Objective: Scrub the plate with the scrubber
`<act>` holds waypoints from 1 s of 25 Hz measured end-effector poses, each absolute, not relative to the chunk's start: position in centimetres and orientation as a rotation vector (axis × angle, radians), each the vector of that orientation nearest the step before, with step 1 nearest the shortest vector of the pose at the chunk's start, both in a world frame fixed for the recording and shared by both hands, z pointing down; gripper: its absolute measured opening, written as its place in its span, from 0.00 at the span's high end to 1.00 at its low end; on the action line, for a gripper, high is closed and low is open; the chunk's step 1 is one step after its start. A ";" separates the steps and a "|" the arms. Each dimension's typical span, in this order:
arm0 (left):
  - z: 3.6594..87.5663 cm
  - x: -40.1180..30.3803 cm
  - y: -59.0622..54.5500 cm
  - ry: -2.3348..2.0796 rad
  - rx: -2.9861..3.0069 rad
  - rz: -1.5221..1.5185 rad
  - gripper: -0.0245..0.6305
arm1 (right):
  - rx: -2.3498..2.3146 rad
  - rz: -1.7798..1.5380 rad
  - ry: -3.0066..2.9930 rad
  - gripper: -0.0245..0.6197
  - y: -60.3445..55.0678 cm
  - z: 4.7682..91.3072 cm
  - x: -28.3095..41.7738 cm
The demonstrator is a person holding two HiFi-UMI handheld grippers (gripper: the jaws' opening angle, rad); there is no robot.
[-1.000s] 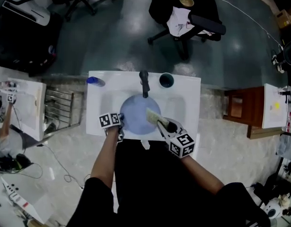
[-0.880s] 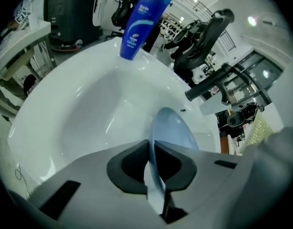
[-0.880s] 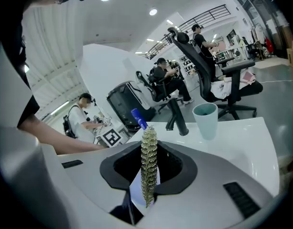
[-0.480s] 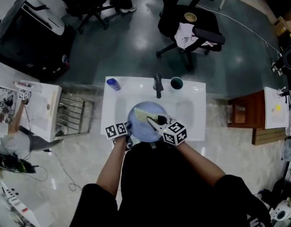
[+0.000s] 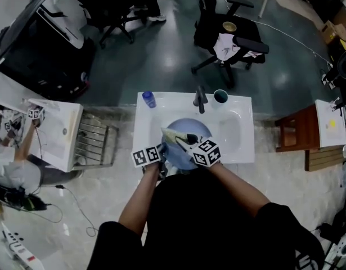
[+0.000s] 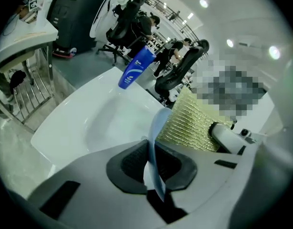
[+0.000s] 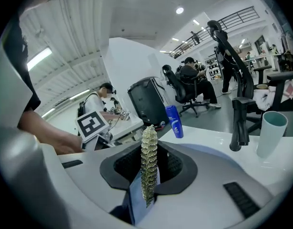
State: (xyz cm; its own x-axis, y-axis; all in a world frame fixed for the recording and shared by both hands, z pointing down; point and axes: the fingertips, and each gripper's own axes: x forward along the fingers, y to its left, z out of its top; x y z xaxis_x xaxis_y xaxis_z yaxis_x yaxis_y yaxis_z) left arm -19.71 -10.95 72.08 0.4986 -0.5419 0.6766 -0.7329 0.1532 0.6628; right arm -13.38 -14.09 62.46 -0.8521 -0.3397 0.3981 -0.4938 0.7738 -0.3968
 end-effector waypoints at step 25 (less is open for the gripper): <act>69.3 -19.0 -9.7 -1.105 1.575 0.096 0.92 | 0.804 0.085 -2.479 0.86 -16.4 63.9 -14.2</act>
